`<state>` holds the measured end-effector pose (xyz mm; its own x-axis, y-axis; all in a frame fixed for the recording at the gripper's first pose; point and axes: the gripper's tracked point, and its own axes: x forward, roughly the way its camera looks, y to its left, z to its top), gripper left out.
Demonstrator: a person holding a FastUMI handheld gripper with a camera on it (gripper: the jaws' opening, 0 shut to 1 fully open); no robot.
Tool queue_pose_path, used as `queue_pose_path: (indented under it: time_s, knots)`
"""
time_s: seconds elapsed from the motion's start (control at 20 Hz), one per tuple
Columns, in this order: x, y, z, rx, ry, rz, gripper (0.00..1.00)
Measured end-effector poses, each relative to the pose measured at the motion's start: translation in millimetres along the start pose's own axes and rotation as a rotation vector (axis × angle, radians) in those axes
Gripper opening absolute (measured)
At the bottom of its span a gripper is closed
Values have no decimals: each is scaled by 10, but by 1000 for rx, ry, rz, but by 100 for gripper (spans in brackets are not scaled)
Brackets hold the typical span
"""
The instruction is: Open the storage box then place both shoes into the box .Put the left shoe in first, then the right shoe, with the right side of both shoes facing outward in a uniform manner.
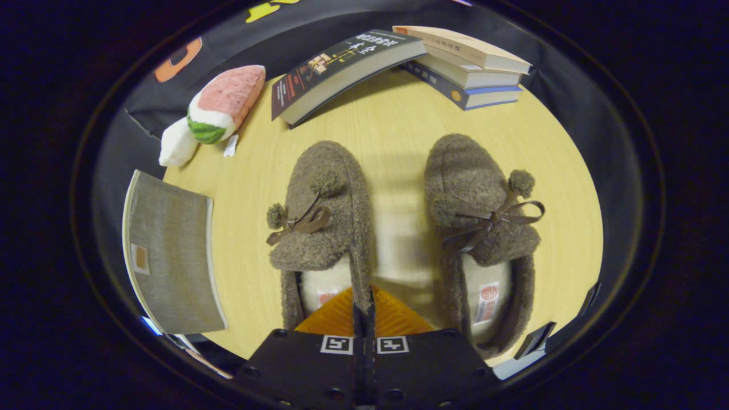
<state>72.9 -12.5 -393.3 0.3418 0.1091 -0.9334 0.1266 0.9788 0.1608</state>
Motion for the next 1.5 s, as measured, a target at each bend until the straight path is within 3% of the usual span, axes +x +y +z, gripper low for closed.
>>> queue_pose_path:
  time_s: [0.25,0.4,0.55,0.85,1.15,1.3,1.5]
  knots:
    - [-373,148,20,142,36,95,1]
    - [-789,248,178,117,-30,109,1]
    - [-1209,545,372,102,-85,174,1]
    - [-1868,1656,344,-11,-148,288,1]
    - [-1734,2821,-221,-130,-68,329,0]
    - [-1434,3264,-489,-139,-15,291,1]
    - [-828,3612,-645,-135,30,176,1]
